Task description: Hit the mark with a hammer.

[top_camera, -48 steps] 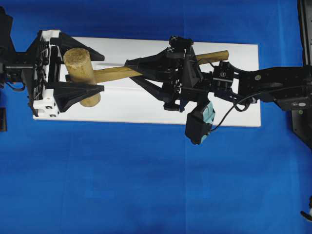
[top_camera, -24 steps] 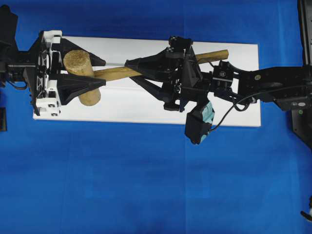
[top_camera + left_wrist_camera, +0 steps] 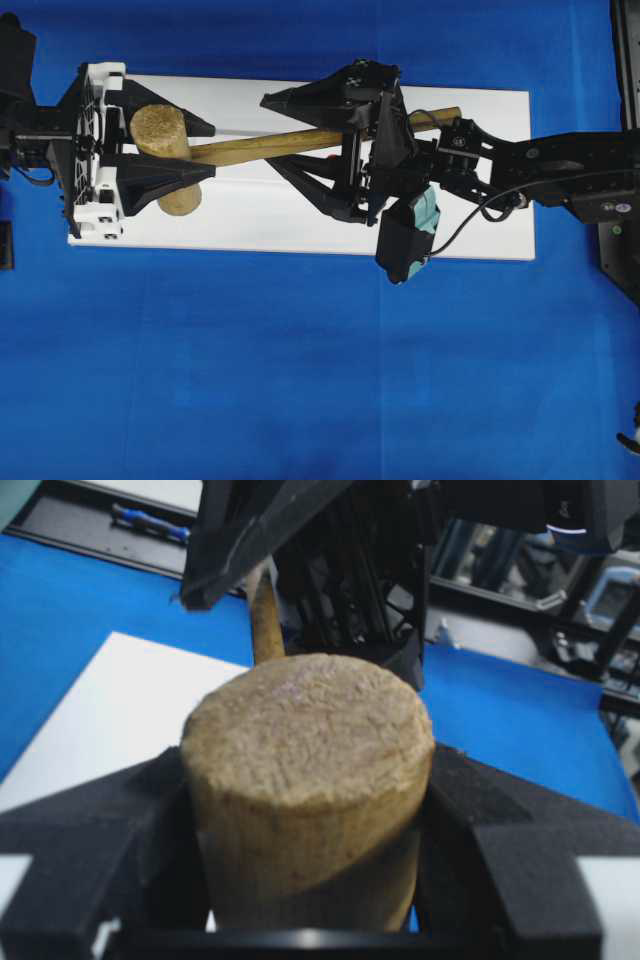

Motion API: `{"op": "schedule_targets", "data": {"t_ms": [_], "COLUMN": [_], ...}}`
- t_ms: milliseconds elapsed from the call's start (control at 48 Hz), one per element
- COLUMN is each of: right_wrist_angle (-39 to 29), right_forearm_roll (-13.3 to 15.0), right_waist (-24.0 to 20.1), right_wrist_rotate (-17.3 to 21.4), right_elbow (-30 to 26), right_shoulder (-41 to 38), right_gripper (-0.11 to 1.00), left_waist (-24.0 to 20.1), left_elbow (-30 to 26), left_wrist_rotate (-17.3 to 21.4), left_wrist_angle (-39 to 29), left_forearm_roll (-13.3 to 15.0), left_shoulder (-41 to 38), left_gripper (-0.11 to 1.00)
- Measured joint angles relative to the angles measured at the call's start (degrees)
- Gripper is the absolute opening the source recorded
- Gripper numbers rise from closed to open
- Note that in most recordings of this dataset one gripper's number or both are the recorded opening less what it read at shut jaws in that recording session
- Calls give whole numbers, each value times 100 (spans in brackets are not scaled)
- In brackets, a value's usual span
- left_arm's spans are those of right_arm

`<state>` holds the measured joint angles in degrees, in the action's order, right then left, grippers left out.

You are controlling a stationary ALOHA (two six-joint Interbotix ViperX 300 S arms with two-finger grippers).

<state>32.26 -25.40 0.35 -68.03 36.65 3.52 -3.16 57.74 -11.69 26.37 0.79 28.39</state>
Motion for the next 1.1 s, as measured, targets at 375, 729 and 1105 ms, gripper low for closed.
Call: {"op": "schedule_targets", "data": {"t_ms": [375, 729, 1105], "right_wrist_angle": [-1468, -1942, -2065], "right_forearm_roll": [-1512, -2479, -2786], "right_waist": [53, 141, 149], "right_wrist_rotate": [606, 694, 694], "right_elbow": [-308, -343, -352], "right_shoulder": [316, 308, 308], "right_gripper": [97, 97, 91], "left_waist": [62, 193, 193], "left_elbow": [0, 0, 0], "left_wrist_rotate": [1222, 1608, 1617], "left_wrist_angle": [-264, -387, -387], "left_forearm_roll": [-9, -9, -9], "left_shoulder": [44, 105, 123], "left_gripper": [43, 43, 43]}}
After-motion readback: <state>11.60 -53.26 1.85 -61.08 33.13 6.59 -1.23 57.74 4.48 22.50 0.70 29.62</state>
